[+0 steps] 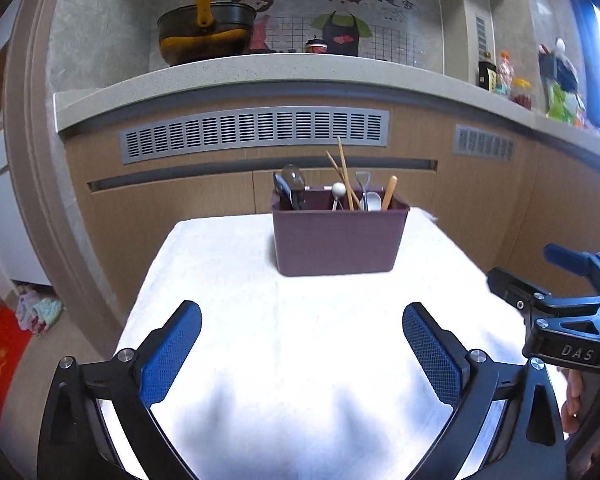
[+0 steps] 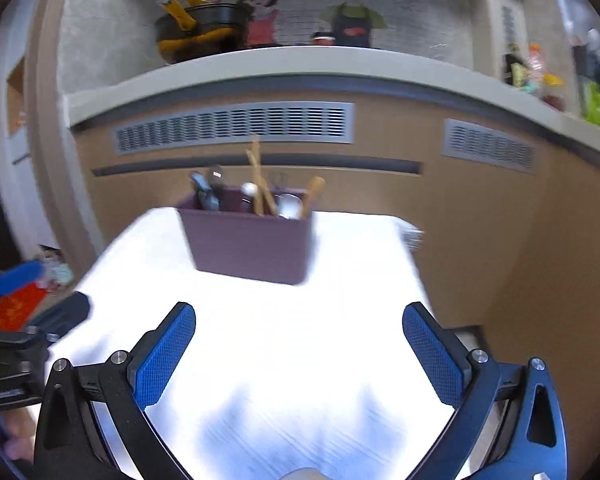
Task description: Organize utensils
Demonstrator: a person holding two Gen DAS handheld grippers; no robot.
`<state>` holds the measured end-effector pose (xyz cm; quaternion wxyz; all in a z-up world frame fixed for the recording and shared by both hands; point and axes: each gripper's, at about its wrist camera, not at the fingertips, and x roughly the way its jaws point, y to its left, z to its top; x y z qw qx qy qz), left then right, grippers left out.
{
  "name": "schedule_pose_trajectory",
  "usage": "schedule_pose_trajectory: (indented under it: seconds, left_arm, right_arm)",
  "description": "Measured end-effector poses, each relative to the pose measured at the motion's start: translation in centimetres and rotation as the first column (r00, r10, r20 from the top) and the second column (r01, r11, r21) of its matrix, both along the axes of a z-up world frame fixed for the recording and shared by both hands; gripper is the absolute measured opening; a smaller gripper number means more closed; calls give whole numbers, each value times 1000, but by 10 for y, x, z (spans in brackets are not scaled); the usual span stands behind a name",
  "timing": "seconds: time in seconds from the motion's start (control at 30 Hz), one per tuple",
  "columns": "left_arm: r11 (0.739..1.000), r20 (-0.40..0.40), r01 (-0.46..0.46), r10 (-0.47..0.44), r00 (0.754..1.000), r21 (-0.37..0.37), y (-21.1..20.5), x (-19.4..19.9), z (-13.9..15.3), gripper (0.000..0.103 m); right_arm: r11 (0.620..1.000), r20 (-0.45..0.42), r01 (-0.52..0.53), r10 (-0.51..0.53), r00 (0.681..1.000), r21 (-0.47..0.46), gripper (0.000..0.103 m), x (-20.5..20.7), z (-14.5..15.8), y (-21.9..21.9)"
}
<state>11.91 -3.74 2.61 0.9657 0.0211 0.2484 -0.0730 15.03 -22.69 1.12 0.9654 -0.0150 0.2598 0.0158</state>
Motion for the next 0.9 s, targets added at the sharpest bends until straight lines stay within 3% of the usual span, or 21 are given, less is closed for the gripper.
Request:
schedule_pose_trajectory:
  seconds: [0.07,0.17,0.33,0.9]
  left_arm:
    - [1000,-8,-6,6,1000,-23,1,-7,-2,100]
    - [998,-25,2,-4,1000,-63,2,-12,-2,101]
    - [1000,-1,-6,5,1000,-23,-5,-17,2,101]
    - [1000,-13,0,0,1000,-19,-5,-19,3,101]
  right_arm:
    - [998,28,61,-60,998,-32,103,-14,-3,-1]
    - [997,26,75,-75,997,-10,103,-28,-6,-7]
    - [997,12,79,-79,997,18,103,-36,-6,-14]
    - [998,28,60,-60,998,1,103,-39,-1,-13]
